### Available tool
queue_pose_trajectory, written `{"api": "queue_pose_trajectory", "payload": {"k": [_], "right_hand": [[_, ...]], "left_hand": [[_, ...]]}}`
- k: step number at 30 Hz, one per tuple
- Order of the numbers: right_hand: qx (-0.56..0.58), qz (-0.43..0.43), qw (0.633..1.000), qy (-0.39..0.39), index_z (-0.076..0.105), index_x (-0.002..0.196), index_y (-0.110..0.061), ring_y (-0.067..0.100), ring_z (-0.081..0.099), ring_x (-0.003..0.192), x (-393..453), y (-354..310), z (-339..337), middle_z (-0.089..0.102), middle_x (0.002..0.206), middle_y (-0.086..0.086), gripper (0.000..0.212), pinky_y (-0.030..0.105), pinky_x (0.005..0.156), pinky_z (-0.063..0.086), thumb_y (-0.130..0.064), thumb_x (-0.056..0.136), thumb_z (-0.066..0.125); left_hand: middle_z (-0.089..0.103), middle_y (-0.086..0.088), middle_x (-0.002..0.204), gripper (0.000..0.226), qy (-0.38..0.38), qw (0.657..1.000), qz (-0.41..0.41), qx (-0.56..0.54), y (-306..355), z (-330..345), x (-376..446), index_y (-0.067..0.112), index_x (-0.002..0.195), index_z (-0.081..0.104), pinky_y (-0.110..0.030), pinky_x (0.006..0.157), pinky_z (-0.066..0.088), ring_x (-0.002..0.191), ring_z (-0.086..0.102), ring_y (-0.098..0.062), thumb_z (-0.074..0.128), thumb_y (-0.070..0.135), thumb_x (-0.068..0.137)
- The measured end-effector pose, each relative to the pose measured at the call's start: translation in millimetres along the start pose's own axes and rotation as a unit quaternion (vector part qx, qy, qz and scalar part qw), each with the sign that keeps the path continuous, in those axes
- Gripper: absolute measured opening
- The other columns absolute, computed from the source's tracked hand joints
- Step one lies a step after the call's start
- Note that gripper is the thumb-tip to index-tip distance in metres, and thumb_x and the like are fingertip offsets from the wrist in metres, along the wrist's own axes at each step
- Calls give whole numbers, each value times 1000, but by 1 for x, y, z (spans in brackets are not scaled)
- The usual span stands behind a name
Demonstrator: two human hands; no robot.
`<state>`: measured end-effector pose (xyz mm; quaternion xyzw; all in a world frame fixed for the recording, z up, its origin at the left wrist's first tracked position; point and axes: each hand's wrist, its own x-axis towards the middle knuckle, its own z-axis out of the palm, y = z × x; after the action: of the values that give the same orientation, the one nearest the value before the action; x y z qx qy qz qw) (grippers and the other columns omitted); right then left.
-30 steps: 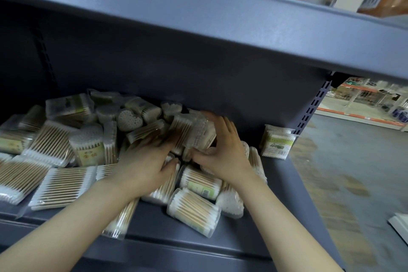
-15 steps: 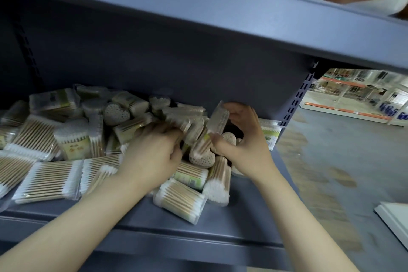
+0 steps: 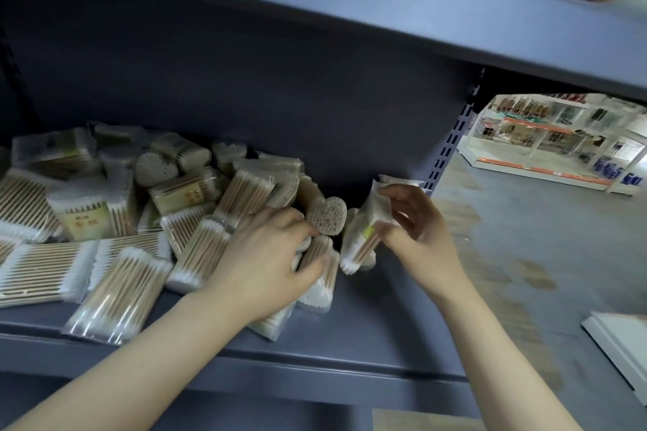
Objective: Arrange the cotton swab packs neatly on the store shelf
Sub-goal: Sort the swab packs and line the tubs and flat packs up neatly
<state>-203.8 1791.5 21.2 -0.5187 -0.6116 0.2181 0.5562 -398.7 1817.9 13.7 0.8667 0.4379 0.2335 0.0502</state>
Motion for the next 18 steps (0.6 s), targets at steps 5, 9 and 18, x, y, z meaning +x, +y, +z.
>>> {"api": "queue_pose_trajectory", "payload": {"k": [5, 9, 18], "right_hand": [[53, -2, 998, -17, 59, 91, -20, -5, 60, 85, -6, 2, -28, 63, 95, -6, 40, 10, 74, 44, -33, 54, 55], [77, -12, 996, -48, 58, 93, -14, -7, 60, 84, -9, 6, -48, 65, 91, -13, 41, 7, 72, 44, -32, 56, 55], [143, 3, 986, -82, 58, 96, -10, 13, 57, 86, -9, 25, -66, 66, 89, -8, 42, 22, 73, 46, -30, 59, 58]], "left_hand": [[53, 11, 120, 71, -65, 997, 34, 24, 23, 11, 8, 29, 122, 57, -33, 95, 34, 119, 43, -16, 33, 74, 72], [39, 11, 135, 67, -84, 994, 55, 47, 39, 24, 23, 31, 137, 38, -29, 104, 24, 129, 26, -14, 51, 63, 80], [51, 13, 126, 68, -79, 996, 35, -37, 61, 44, 40, 31, 121, 55, -29, 94, 32, 117, 40, -16, 29, 62, 66]]}}
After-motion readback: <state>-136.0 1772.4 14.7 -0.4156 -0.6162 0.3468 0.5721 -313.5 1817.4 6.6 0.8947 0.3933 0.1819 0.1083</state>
